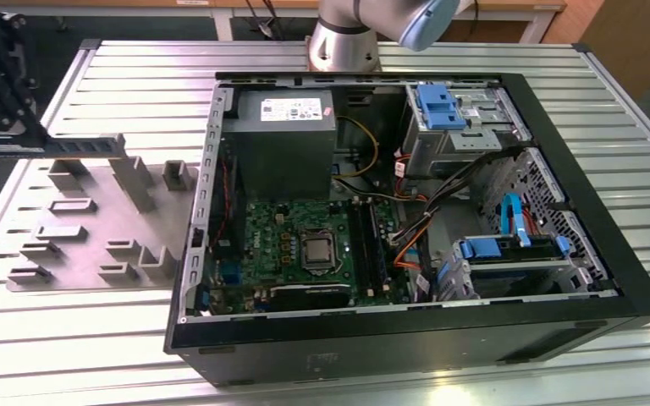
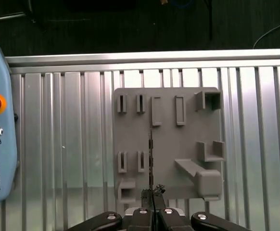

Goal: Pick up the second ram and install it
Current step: 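Pick up the second ram and move it above second insertion slot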

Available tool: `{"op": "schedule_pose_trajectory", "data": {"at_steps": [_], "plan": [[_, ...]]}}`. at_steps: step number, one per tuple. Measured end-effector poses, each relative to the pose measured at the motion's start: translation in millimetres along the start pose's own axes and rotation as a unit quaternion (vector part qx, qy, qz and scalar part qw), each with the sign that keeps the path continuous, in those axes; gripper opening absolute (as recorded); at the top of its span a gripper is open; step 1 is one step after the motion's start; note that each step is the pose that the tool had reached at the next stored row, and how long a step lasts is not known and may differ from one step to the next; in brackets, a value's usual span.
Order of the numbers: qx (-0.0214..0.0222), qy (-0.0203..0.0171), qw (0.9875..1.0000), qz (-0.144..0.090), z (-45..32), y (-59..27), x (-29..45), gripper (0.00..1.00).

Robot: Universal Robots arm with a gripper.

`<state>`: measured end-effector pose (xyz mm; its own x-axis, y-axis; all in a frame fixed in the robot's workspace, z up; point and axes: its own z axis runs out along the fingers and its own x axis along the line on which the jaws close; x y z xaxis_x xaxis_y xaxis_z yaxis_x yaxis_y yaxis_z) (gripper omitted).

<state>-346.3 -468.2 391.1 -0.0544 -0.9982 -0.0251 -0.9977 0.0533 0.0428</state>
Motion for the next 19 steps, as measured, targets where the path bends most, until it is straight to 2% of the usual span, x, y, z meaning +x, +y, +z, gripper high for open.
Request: {"op": "schedule_pose_trajectory", "data": {"at_steps": [19], "plan": [[0.0,0.0,1.0,0.0,-2.7,-86.1,-4.7,0.12]]}}
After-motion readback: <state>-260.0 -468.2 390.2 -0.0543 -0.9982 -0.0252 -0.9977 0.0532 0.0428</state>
